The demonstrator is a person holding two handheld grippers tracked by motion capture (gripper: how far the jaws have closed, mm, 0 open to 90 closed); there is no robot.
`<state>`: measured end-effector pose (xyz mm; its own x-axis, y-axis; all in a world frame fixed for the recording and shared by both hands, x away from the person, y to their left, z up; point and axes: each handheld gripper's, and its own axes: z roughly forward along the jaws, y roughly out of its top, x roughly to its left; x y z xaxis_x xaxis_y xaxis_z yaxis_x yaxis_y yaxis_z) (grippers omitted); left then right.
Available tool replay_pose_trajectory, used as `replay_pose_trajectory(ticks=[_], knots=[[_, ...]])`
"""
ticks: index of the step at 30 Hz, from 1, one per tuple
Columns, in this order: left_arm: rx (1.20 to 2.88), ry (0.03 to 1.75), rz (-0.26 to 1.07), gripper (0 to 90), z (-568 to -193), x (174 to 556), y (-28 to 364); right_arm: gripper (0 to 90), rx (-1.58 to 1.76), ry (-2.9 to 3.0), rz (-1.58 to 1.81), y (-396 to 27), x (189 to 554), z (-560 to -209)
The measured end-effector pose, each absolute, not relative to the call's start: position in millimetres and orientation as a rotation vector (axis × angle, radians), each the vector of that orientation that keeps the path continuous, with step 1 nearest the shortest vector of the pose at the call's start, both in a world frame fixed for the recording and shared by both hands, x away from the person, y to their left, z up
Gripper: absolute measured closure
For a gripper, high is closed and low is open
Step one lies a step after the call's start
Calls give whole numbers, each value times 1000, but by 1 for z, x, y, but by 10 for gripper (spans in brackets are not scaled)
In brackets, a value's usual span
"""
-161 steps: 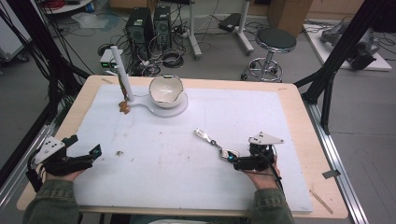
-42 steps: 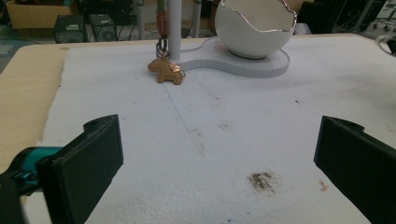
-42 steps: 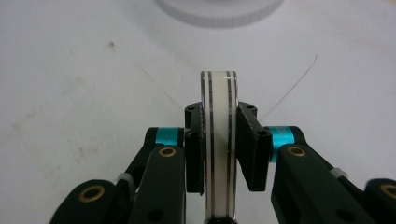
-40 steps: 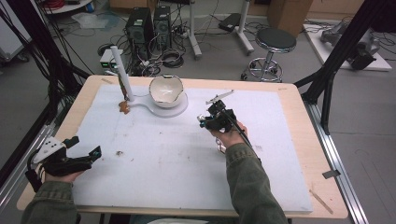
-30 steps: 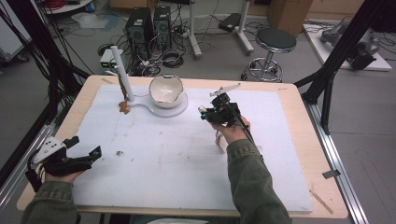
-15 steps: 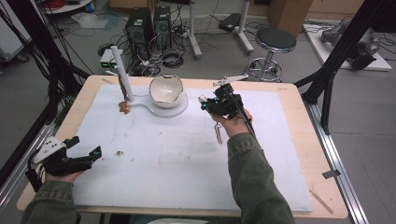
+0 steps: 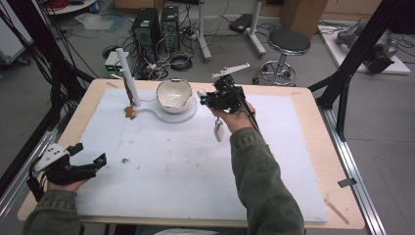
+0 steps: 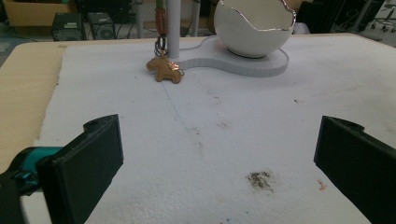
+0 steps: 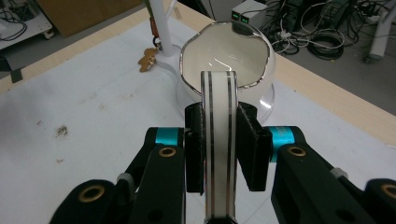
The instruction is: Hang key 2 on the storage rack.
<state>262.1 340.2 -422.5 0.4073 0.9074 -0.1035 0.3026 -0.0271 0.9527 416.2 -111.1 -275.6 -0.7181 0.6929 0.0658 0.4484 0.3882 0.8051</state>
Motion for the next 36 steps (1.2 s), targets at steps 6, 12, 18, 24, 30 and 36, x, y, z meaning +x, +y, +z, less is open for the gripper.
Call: replay_pose_trajectory(ticks=[6, 12, 18, 24, 30, 36], knots=[[1568, 1105, 692, 17, -423, 262, 340, 741, 973, 2377, 1263, -96, 421, -265], [1567, 1104, 691, 17, -423, 263, 341, 741, 937, 2392, 1282, -79, 425, -256], [1567, 1103, 687, 17, -423, 263, 341, 741, 898, 2411, 1299, -60, 428, -248], [1564, 1102, 686, 17, -423, 263, 341, 741, 864, 2442, 1313, -41, 432, -242], [1567, 1100, 680, 17, -423, 264, 341, 741, 793, 2465, 1312, -20, 433, -234], [1567, 1096, 678, 17, -423, 264, 342, 741, 772, 2474, 1341, -2, 439, -226]])
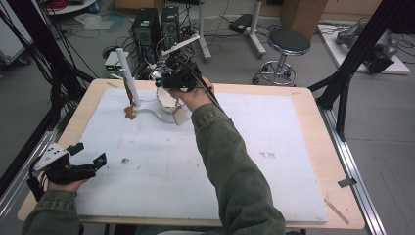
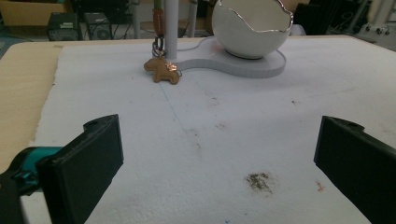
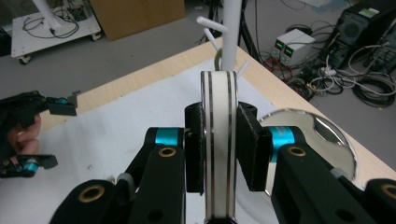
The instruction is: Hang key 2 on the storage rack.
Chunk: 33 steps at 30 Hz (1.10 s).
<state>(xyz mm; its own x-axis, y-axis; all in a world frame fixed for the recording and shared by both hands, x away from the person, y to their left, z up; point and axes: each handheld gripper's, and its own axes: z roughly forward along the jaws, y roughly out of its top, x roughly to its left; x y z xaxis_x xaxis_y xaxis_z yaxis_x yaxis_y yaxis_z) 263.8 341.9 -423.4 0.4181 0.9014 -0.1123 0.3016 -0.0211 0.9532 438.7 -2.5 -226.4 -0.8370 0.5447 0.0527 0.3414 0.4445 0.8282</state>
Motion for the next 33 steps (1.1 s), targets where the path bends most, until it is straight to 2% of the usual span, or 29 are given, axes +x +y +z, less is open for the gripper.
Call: replay_pose_trajectory(ticks=[33], knots=[[1570, 1080, 655, 17, -425, 270, 342, 741, 652, 2538, 1433, 81, 475, -193]])
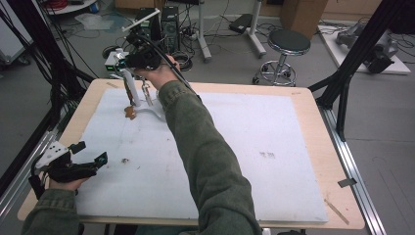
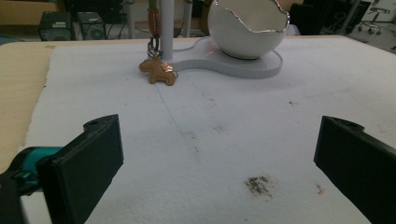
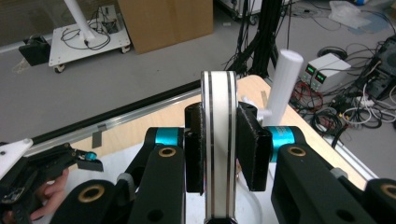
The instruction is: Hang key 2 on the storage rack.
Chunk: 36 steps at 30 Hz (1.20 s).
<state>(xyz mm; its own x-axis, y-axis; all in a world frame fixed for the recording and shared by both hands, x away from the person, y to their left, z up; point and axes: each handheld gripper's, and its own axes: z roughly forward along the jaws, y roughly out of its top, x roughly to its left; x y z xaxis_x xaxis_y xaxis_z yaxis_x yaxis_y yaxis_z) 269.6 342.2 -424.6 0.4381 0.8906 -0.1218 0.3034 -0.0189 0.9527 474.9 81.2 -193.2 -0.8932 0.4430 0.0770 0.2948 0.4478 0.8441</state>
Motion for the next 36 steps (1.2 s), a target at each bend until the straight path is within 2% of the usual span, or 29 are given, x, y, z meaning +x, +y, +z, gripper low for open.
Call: replay_pose_trajectory(ticks=[21, 36], knots=[[1554, 1077, 636, 17, -425, 271, 342, 741, 604, 2569, 1443, 143, 508, -194], [1547, 1092, 637, 17, -425, 266, 345, 741, 679, 2548, 1441, 163, 541, -200]])
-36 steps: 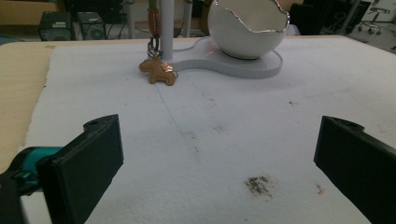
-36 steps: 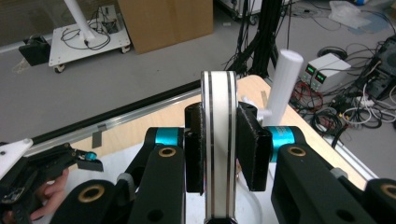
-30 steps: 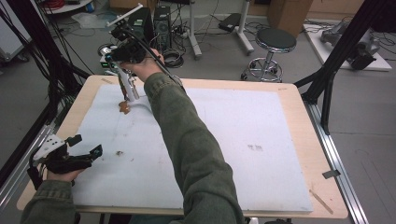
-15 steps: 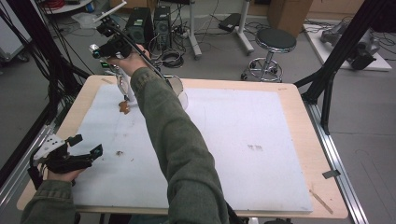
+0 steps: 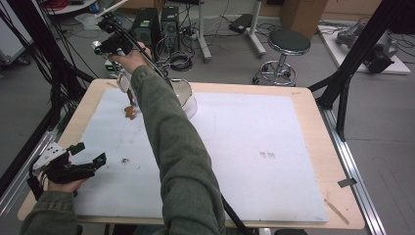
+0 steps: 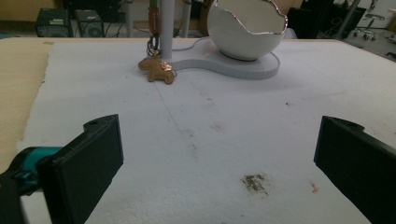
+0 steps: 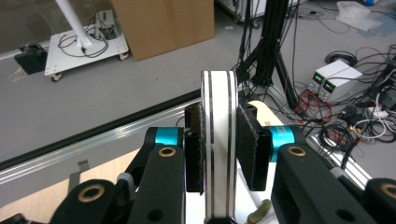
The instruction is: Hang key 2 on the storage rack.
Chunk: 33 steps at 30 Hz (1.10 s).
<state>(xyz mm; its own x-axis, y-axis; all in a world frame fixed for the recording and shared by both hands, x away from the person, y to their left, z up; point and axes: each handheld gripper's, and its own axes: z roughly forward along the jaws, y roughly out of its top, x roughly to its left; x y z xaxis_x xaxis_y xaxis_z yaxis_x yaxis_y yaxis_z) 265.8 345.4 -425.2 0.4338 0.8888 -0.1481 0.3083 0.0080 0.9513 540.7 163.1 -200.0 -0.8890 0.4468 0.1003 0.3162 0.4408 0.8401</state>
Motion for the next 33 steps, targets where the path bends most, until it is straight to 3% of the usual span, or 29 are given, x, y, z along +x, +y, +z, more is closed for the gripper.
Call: replay_pose_trajectory(ticks=[16, 33], knots=[[1558, 1098, 633, 17, -426, 262, 347, 740, 725, 2530, 1444, 169, 557, -213], [1558, 1095, 629, 17, -427, 264, 346, 741, 729, 2475, 1479, 168, 554, -204]])
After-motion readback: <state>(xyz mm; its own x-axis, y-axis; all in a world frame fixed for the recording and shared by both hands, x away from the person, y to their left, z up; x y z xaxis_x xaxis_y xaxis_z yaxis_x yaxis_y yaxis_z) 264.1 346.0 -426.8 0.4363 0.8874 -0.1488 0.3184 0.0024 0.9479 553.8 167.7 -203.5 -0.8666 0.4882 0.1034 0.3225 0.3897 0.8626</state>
